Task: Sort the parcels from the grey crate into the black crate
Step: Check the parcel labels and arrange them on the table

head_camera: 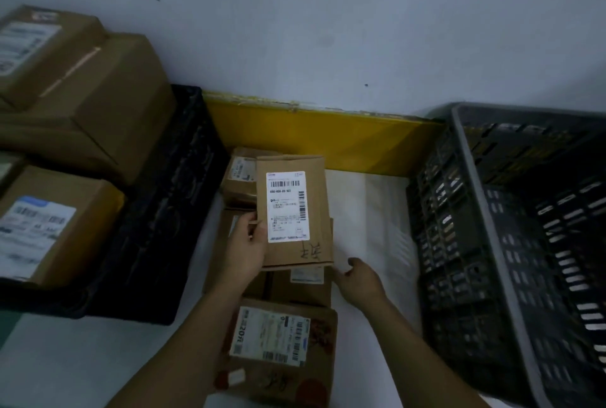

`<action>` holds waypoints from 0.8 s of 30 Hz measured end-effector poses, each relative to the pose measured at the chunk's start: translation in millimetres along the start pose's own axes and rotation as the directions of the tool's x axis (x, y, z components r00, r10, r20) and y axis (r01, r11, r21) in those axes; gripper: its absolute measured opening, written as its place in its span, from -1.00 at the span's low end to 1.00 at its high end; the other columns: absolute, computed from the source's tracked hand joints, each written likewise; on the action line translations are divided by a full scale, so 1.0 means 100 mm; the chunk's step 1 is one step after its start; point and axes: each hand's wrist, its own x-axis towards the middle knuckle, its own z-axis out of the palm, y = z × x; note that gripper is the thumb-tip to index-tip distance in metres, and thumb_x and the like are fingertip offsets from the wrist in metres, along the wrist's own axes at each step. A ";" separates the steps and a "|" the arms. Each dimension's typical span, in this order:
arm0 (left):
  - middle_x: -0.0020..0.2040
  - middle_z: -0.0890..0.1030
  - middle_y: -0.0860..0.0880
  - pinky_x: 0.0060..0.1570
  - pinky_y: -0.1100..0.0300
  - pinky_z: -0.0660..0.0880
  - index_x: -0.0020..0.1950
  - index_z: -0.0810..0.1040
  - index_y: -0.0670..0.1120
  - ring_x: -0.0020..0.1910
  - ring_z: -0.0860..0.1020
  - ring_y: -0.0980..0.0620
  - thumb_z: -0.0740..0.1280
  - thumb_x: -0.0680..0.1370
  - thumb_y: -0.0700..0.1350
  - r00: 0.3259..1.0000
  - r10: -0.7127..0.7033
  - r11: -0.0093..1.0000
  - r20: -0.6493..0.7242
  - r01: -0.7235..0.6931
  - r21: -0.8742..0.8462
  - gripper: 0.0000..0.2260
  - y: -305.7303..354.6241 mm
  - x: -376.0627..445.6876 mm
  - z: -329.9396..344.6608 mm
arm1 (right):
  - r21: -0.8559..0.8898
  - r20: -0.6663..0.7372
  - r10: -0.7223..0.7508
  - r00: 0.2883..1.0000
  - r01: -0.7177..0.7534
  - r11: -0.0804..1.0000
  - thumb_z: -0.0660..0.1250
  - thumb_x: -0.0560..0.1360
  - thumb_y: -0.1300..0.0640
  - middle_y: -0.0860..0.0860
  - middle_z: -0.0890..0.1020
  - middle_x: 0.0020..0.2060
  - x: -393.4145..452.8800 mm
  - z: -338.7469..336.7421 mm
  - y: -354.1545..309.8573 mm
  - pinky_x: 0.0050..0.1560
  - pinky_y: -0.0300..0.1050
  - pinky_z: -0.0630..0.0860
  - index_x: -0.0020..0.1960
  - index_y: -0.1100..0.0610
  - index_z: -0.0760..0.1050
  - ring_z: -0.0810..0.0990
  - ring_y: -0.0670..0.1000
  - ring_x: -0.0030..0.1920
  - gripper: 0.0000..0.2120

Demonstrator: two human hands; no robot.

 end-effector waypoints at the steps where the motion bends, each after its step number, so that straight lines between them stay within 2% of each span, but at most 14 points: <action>1: 0.23 0.63 0.09 0.22 -0.01 0.55 0.47 0.48 0.10 0.23 0.59 0.01 0.27 0.72 0.08 1.000 0.010 1.000 -0.008 -0.009 0.025 -0.68 -0.05 -0.01 -0.06 | -0.077 0.043 0.016 0.999 -0.012 0.997 0.40 0.60 -0.30 0.12 0.62 0.37 0.04 0.10 -0.01 0.04 -0.15 0.49 0.56 0.19 0.38 0.62 0.09 0.23 -0.25; 3: 0.24 0.60 0.09 0.09 0.13 0.49 0.50 0.46 0.08 0.20 0.56 0.07 0.26 0.73 0.04 1.000 0.005 0.999 -0.026 -0.004 0.045 -0.67 -0.15 -0.03 -0.15 | -0.188 0.078 0.054 0.995 -0.039 0.981 0.46 0.47 -0.43 0.09 0.63 0.29 0.12 0.32 0.00 -0.13 -0.12 0.50 0.44 0.13 0.41 0.57 0.03 0.05 -0.19; 5: 0.25 0.58 0.08 0.05 0.16 0.45 0.53 0.45 0.02 0.22 0.55 0.06 0.26 0.73 0.00 0.999 -0.018 1.000 -0.043 0.019 0.025 -0.65 -0.23 -0.06 -0.22 | -0.224 0.050 0.096 0.994 -0.083 0.971 0.48 0.34 -0.51 0.06 0.60 0.22 0.20 0.51 0.03 -0.25 -0.12 0.48 0.37 0.08 0.39 0.54 0.02 0.00 -0.13; 8: 0.27 0.63 0.05 0.04 0.14 0.50 0.54 0.46 0.02 0.25 0.60 0.03 0.28 0.73 0.00 0.998 -0.032 0.999 -0.048 0.032 0.005 -0.64 -0.37 -0.05 -0.32 | -0.194 0.005 0.129 0.992 -0.126 0.973 0.56 0.32 -0.37 0.06 0.60 0.18 0.33 0.70 0.09 -0.17 -0.09 0.61 0.34 0.07 0.34 0.63 0.06 0.05 -0.17; 11: 0.30 0.63 0.00 0.12 0.10 0.50 0.54 0.45 0.01 0.25 0.60 0.00 0.28 0.73 0.01 0.997 -0.046 0.999 -0.062 0.046 0.004 -0.63 -0.48 -0.02 -0.42 | -0.154 0.067 0.132 0.989 -0.121 0.981 0.57 0.33 -0.29 0.06 0.65 0.14 0.47 0.75 0.12 -0.23 -0.14 0.63 0.39 0.12 0.43 0.66 0.02 -0.02 -0.19; 13: 0.31 0.62 -0.02 0.13 0.09 0.48 0.54 0.45 0.01 0.24 0.59 -0.01 0.26 0.74 0.00 0.997 -0.049 0.999 -0.061 0.050 0.010 -0.64 -0.52 0.00 -0.45 | -0.151 0.097 0.112 0.989 -0.097 0.984 0.56 0.33 -0.27 0.04 0.69 0.10 0.43 0.70 0.05 -0.14 -0.12 0.68 0.28 0.07 0.55 0.69 0.03 -0.01 -0.34; 15: 0.32 0.63 -0.04 0.11 0.10 0.47 0.54 0.44 0.00 0.21 0.59 0.00 0.25 0.74 -0.01 0.997 -0.059 0.998 -0.054 0.060 0.010 -0.65 -0.56 0.02 -0.46 | -0.105 0.118 0.121 0.986 -0.109 0.989 0.57 0.43 -0.12 0.00 0.69 -0.03 0.34 0.64 -0.01 -0.10 -0.10 0.69 0.04 0.01 0.57 0.71 0.03 -0.04 -0.68; 16: 0.33 0.63 -0.05 0.12 0.10 0.47 0.54 0.44 0.00 0.22 0.59 -0.01 0.25 0.74 -0.01 0.997 -0.061 0.998 -0.050 0.062 0.016 -0.64 -0.58 0.03 -0.46 | -0.059 0.123 0.134 0.983 -0.127 0.990 0.57 0.46 -0.06 -0.02 0.68 -0.08 0.31 0.63 -0.03 -0.06 -0.07 0.71 -0.05 -0.02 0.55 0.71 0.02 -0.07 -0.77; 19: 0.37 0.61 -0.06 0.16 0.09 0.46 0.57 0.41 -0.01 0.26 0.57 -0.03 0.24 0.74 0.01 0.997 -0.058 0.997 -0.041 0.060 0.045 -0.61 -0.63 0.05 -0.46 | 0.078 0.162 0.196 0.967 -0.210 0.975 0.61 0.46 0.00 0.03 0.71 -0.07 0.31 0.61 -0.06 0.03 -0.02 0.74 -0.08 0.00 0.57 0.73 0.04 -0.06 -0.78; 20: 0.38 0.60 -0.06 0.16 0.09 0.46 0.58 0.41 -0.01 0.27 0.57 -0.03 0.24 0.74 0.01 0.997 -0.060 0.997 -0.040 0.062 0.049 -0.61 -0.64 0.05 -0.47 | 0.137 0.171 0.198 0.965 -0.223 0.965 0.63 0.45 0.00 0.04 0.71 -0.07 0.30 0.60 -0.09 0.00 -0.04 0.74 -0.02 0.05 0.62 0.74 0.03 -0.07 -0.76; 22: 0.38 0.60 -0.07 0.14 0.09 0.45 0.57 0.41 -0.02 0.24 0.56 -0.03 0.24 0.75 0.00 0.997 -0.061 0.997 -0.041 0.062 0.047 -0.62 -0.64 0.08 -0.49 | 0.223 0.169 0.200 0.965 -0.235 0.946 0.63 0.46 0.04 0.06 0.71 -0.13 0.30 0.58 -0.12 -0.23 -0.15 0.70 0.05 0.18 0.67 0.73 0.00 -0.16 -0.71; 23: 0.37 0.60 -0.08 0.13 0.09 0.45 0.57 0.41 -0.02 0.23 0.56 -0.03 0.23 0.75 -0.01 0.997 -0.065 0.997 -0.044 0.067 0.047 -0.62 -0.63 0.09 -0.50 | 0.254 0.166 0.192 0.967 -0.230 0.939 0.62 0.47 0.08 0.10 0.71 -0.16 0.28 0.55 -0.14 -0.35 -0.19 0.63 0.02 0.22 0.67 0.71 -0.02 -0.25 -0.74; 24: 0.38 0.59 -0.09 0.13 0.09 0.44 0.58 0.40 -0.04 0.23 0.55 -0.03 0.23 0.75 -0.02 0.997 -0.070 0.996 -0.045 0.072 0.048 -0.61 -0.62 0.10 -0.51 | 0.293 0.149 0.177 0.973 -0.214 0.932 0.61 0.48 0.11 0.14 0.72 -0.17 0.26 0.51 -0.16 -0.37 -0.20 0.58 0.00 0.24 0.67 0.69 -0.01 -0.31 -0.77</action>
